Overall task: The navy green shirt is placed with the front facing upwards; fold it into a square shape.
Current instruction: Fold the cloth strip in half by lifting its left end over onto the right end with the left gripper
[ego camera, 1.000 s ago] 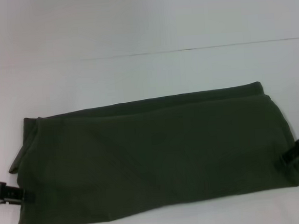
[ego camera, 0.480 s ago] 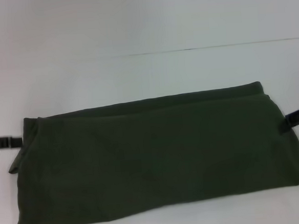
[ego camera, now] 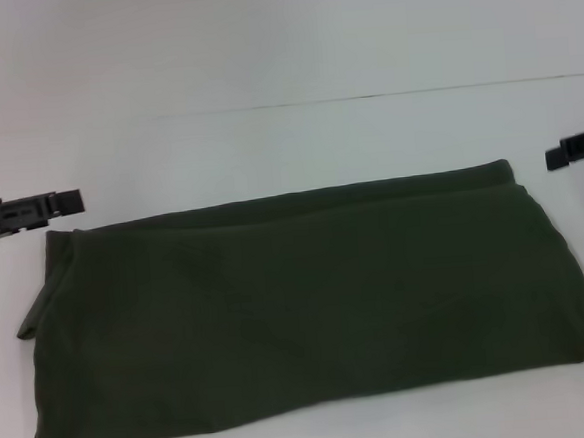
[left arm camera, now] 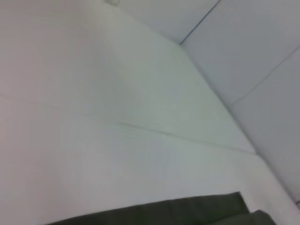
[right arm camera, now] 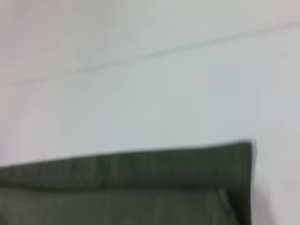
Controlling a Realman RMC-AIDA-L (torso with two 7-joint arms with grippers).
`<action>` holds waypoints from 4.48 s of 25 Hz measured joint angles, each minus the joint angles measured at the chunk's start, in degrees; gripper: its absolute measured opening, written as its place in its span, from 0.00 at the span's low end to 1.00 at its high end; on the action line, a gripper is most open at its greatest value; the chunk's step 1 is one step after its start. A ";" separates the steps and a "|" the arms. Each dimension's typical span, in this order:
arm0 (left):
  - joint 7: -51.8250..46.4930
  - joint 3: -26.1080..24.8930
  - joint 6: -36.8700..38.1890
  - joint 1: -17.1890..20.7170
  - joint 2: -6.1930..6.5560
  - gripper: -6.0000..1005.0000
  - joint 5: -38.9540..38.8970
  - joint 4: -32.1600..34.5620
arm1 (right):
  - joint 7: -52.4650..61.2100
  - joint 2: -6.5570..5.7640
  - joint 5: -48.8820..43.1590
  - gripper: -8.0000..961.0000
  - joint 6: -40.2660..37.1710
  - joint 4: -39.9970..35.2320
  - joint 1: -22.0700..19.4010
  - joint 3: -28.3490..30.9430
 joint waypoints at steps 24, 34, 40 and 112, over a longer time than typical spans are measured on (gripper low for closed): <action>3.27 1.29 -1.16 0.29 -0.21 0.89 -0.07 -3.74 | 5.49 0.41 -2.95 0.89 18.91 13.55 4.74 -13.46; 3.33 1.28 -1.46 0.04 -0.38 0.88 -0.07 -3.73 | 4.87 1.69 -3.03 0.89 21.74 15.82 5.26 -14.22; 3.44 1.28 -1.91 0.30 -0.39 0.88 -0.07 -3.76 | 4.77 1.87 -2.94 0.89 23.87 17.80 5.29 -14.73; 4.14 0.84 -3.59 0.57 -0.83 0.84 -0.60 -5.31 | 4.30 4.99 0.78 0.22 24.75 7.52 0.58 -14.86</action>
